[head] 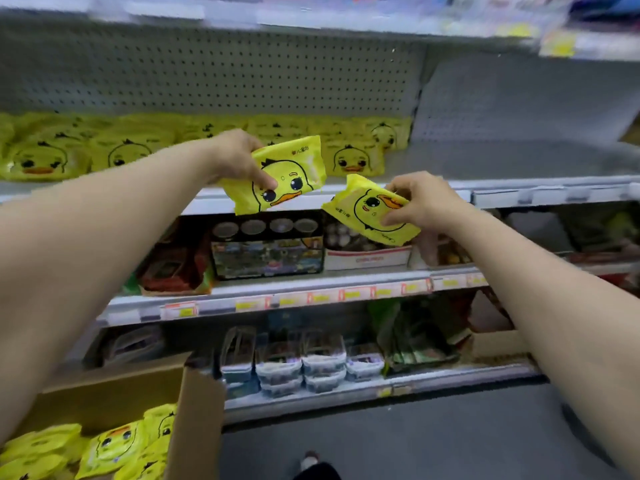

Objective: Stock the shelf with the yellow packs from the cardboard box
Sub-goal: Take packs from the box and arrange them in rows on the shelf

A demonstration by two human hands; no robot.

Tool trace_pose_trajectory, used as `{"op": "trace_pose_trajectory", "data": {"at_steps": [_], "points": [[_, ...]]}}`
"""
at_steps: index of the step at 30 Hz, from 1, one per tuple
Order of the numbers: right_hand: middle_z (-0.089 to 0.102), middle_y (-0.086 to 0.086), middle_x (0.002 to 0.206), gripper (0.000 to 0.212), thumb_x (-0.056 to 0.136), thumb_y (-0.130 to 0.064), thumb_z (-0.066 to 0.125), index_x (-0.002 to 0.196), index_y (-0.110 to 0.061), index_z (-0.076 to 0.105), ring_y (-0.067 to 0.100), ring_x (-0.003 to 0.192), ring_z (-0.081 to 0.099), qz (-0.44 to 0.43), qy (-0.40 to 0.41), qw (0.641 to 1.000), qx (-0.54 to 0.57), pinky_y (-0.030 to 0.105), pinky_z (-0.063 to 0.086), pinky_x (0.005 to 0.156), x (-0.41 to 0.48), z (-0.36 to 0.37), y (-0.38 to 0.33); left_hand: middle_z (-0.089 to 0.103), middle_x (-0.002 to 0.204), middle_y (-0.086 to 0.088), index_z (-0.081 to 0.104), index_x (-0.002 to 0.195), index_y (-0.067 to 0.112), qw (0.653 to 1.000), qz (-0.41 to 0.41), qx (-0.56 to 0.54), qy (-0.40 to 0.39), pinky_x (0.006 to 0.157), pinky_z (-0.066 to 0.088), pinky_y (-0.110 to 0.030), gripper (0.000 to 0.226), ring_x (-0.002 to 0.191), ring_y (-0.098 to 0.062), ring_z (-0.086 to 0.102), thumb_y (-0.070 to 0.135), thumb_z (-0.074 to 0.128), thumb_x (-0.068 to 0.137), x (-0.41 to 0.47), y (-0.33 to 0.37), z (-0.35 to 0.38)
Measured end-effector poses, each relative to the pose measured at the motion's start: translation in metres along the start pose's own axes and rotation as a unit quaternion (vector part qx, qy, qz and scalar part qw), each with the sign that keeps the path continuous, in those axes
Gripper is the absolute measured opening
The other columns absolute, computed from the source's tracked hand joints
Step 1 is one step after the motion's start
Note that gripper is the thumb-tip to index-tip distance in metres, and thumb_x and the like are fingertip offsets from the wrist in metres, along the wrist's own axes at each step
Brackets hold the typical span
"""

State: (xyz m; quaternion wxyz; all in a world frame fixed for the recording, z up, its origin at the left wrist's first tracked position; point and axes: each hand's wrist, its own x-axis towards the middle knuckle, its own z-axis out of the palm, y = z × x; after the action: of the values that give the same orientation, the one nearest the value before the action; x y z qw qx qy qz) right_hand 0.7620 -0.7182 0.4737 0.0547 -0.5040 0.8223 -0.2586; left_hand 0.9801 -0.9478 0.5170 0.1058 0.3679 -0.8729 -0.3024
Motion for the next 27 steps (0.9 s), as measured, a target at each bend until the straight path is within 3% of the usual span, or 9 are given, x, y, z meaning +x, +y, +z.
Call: {"op": "trace_pose_trajectory", "data": {"at_steps": [4, 7, 10, 12, 14, 16, 19, 22, 27], "points": [[0.064, -0.016, 0.076, 0.027, 0.069, -0.029, 0.088, 0.085, -0.035, 0.067, 0.012, 0.078, 0.057, -0.011, 0.010, 0.999, -0.044, 0.017, 0.039, 0.060, 0.024, -0.035, 0.031, 0.069, 0.108, -0.005, 0.064, 0.123, 0.015, 0.999, 0.038, 0.004, -0.009, 0.095, 0.051, -0.041, 0.066, 0.097, -0.026, 0.065, 0.026, 0.090, 0.063, 0.065, 0.051, 0.023], [0.069, -0.014, 0.086, 0.035, 0.067, -0.031, 0.089, 0.097, -0.030, 0.071, 0.010, 0.082, 0.061, -0.007, 0.018, 0.998, -0.058, 0.023, 0.045, 0.068, 0.052, -0.054, 0.058, 0.068, 0.115, -0.004, 0.066, 0.121, 0.016, 0.995, 0.087, 0.040, -0.009, 0.091, 0.048, -0.033, 0.066, 0.107, -0.028, 0.062, 0.035, 0.089, 0.062, 0.123, 0.087, 0.043], [0.069, -0.018, 0.086, 0.035, 0.065, -0.032, 0.090, 0.091, -0.034, 0.067, 0.003, 0.081, 0.062, 0.005, 0.013, 0.998, -0.063, 0.021, 0.047, 0.065, 0.090, -0.073, 0.082, 0.053, 0.139, -0.007, 0.050, 0.140, 0.017, 0.992, 0.102, 0.073, -0.004, 0.100, 0.041, -0.033, 0.085, 0.128, -0.029, 0.049, 0.046, 0.084, 0.067, 0.181, 0.125, 0.057], [0.070, -0.017, 0.085, 0.034, 0.064, -0.030, 0.091, 0.087, -0.034, 0.067, 0.005, 0.081, 0.063, 0.006, 0.006, 0.998, -0.064, 0.023, 0.048, 0.069, 0.120, -0.086, 0.098, 0.056, 0.135, -0.004, 0.053, 0.136, 0.023, 0.987, 0.128, 0.100, -0.007, 0.093, 0.046, -0.032, 0.081, 0.120, -0.028, 0.054, 0.054, 0.082, 0.067, 0.217, 0.150, 0.062], [0.069, -0.019, 0.082, 0.033, 0.064, -0.028, 0.091, 0.085, -0.033, 0.067, 0.003, 0.080, 0.062, 0.005, -0.006, 0.998, -0.055, 0.020, 0.044, 0.068, 0.147, -0.096, 0.114, 0.067, 0.112, 0.001, 0.067, 0.116, 0.024, 0.980, 0.166, 0.110, -0.020, 0.077, 0.049, -0.028, 0.057, 0.098, -0.019, 0.063, 0.051, 0.082, 0.068, 0.254, 0.169, 0.066], [0.067, -0.023, 0.080, 0.033, 0.065, -0.031, 0.090, 0.087, -0.035, 0.066, -0.003, 0.078, 0.060, 0.004, -0.009, 0.999, -0.052, 0.014, 0.039, 0.064, 0.171, -0.104, 0.130, 0.070, 0.098, 0.003, 0.071, 0.101, 0.023, 0.977, 0.185, 0.103, -0.034, 0.074, 0.054, -0.029, 0.043, 0.085, -0.015, 0.065, 0.045, 0.085, 0.067, 0.289, 0.187, 0.075], [0.066, -0.025, 0.085, 0.037, 0.066, -0.032, 0.090, 0.095, -0.037, 0.067, -0.006, 0.079, 0.059, 0.019, 0.000, 0.999, -0.031, 0.006, 0.038, 0.060, 0.196, -0.109, 0.158, 0.067, 0.093, 0.003, 0.069, 0.097, 0.021, 0.970, 0.194, 0.141, -0.044, 0.070, 0.050, -0.026, 0.043, 0.082, -0.014, 0.061, 0.043, 0.086, 0.066, 0.330, 0.210, 0.095], [0.067, -0.024, 0.086, 0.037, 0.067, -0.028, 0.089, 0.094, -0.039, 0.067, -0.003, 0.080, 0.062, 0.029, -0.011, 0.999, -0.024, 0.012, 0.041, 0.064, 0.209, -0.111, 0.188, 0.063, 0.089, 0.005, 0.069, 0.100, 0.019, 0.966, 0.195, 0.162, -0.059, 0.061, 0.043, -0.023, 0.045, 0.078, -0.011, 0.057, 0.045, 0.085, 0.067, 0.365, 0.223, 0.117], [0.070, -0.016, 0.091, 0.033, 0.070, -0.029, 0.087, 0.099, -0.032, 0.071, 0.008, 0.086, 0.065, 0.041, -0.039, 0.997, -0.049, 0.023, 0.045, 0.069, 0.229, -0.120, 0.228, 0.066, 0.107, -0.006, 0.069, 0.107, 0.011, 0.968, 0.174, 0.171, -0.056, 0.077, 0.049, -0.028, 0.052, 0.096, -0.022, 0.061, 0.043, 0.085, 0.069, 0.404, 0.227, 0.147]]}}
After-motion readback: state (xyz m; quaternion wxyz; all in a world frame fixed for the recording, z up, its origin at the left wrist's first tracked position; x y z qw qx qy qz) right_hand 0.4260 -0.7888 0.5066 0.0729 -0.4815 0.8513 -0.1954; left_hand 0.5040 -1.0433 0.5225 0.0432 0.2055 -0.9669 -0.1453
